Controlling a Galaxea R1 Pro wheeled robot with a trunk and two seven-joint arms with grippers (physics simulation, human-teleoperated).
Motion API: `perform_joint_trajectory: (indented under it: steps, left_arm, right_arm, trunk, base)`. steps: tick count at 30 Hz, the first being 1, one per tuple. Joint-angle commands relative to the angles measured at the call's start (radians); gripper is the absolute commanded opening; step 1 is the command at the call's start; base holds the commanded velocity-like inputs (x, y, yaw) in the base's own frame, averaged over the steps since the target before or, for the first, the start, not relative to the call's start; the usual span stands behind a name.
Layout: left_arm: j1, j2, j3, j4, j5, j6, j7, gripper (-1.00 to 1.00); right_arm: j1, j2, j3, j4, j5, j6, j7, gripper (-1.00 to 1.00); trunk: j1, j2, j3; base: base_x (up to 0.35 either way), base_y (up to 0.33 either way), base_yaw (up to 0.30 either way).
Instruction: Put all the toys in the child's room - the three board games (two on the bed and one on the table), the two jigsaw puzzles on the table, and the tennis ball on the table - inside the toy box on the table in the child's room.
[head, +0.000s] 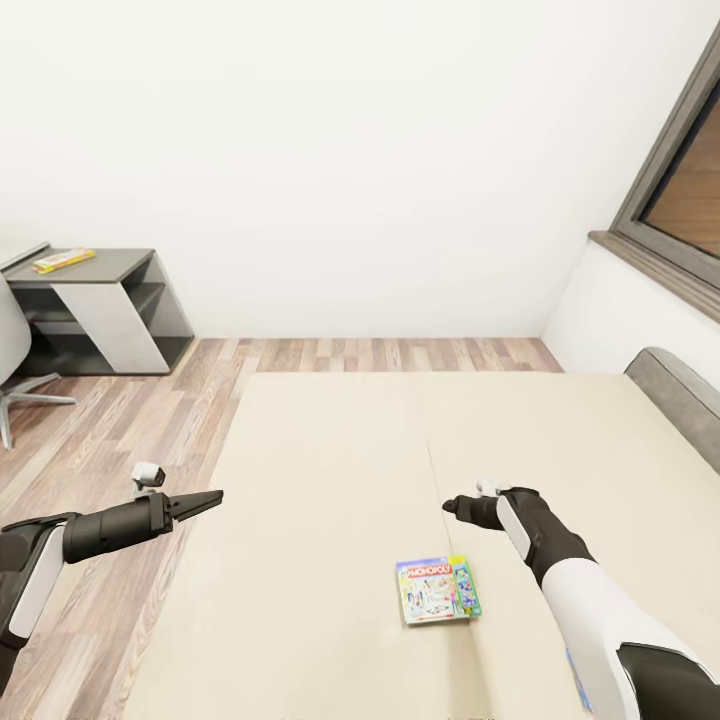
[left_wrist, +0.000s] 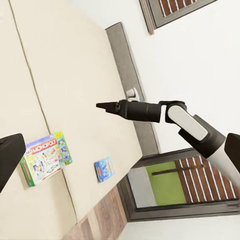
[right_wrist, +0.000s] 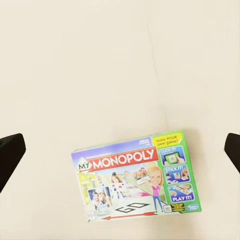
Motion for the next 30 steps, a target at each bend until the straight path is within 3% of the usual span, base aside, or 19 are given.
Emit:
perform_joint_trajectory:
  steps: [1,13,30]
  left_arm:
    - [-0.001,0.0,0.0,0.0,0.003,0.007,-0.001,1.0]
    - [-0.001,0.0,0.0,0.0,0.003,0.007,0.0,1.0]
    - [-0.001,0.0,0.0,0.0,0.002,0.006,0.002,1.0]
  right_arm:
    - [-0.001,0.001,-0.003,-0.001,-0.005,0.005,0.001,1.0]
    - [-0.001,0.006,0.003,-0.002,0.0,0.003,-0.001,1.0]
    - [-0.001,0.006,0.006,-0.009,-0.002,0.003,0.0,1.0]
  trunk:
    - [0.0,-0.002,-0.003]
    - [0.0,-0.002,-0.022]
    - [0.0,-0.002,-0.022]
  base:
    - [0.0,0.0,0.0]
    - [0.0,0.0,0.0]
    - [0.0,0.0,0.0]
